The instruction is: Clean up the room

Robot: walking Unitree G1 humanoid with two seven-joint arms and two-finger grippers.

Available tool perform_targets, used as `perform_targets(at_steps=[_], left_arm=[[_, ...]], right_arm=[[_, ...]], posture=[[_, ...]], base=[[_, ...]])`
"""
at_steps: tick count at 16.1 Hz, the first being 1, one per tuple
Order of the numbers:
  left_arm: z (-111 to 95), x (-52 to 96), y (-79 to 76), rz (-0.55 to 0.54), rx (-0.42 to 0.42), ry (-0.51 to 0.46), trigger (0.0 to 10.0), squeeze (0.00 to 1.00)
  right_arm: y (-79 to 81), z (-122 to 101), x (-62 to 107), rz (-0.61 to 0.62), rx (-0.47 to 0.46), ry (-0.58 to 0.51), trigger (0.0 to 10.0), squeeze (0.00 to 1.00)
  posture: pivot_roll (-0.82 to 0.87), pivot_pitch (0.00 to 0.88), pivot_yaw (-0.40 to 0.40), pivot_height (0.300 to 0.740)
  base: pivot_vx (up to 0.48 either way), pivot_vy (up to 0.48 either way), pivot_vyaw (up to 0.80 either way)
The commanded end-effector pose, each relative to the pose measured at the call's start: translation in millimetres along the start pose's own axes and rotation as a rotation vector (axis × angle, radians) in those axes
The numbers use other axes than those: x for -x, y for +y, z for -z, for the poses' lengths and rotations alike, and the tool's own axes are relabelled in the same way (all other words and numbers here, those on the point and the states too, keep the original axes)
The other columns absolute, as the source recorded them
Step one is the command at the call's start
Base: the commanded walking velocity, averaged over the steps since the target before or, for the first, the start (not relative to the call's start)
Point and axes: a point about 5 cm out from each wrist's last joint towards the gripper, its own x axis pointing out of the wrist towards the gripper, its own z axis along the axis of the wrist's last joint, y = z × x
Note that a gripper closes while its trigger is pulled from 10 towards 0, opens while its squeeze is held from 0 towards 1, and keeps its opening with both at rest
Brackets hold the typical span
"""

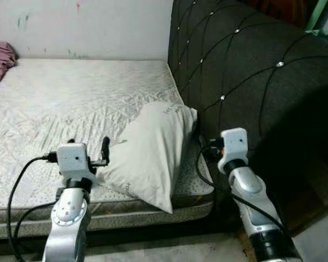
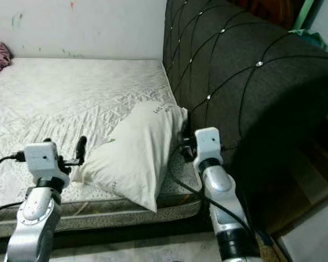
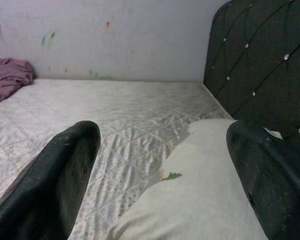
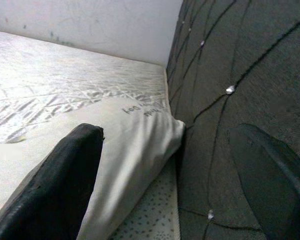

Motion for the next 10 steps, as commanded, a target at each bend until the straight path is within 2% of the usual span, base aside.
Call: perform_targets(at_steps=[1, 5, 9, 10], left_arm=[[-3.6, 0.9, 3.0, -0.002, -0.019, -0.013, 10.0, 0.00], [-3.7, 2.6, -1.9, 0.010, -0.023, -0.017, 10.0, 0.00], [-4.4, 2.6, -4.6, 0.022, -0.013, -0.026, 10.0, 0.00], [-4.5, 2.8, -5.7, 0.031, -0.011, -0.027, 10.0, 0.00]], right_arm=[[2.2, -2.7, 1.7, -0.012, 0.008, -0.015, 10.0, 0.00], [1.3, -0.7, 2.3, -0.014, -0.022, -0.015, 10.0, 0.00], [3.3, -1.1, 2.8, -0.033, -0.016, -0.028, 10.0, 0.00], [3.8, -1.8, 3.1, -0.039, -0.010, -0.033, 10.0, 0.00]], posture=[[-0.01, 0.000, -0.036, 0.740], [-0.01, 0.000, -0.044, 0.740], [-0.02, 0.000, -0.047, 0.740], [-0.02, 0.000, -0.047, 0.740]], base=[[0.000, 0.000, 0.00], [0.000, 0.000, 0.00], [0.000, 0.000, 0.00], [0.000, 0.000, 0.42]])
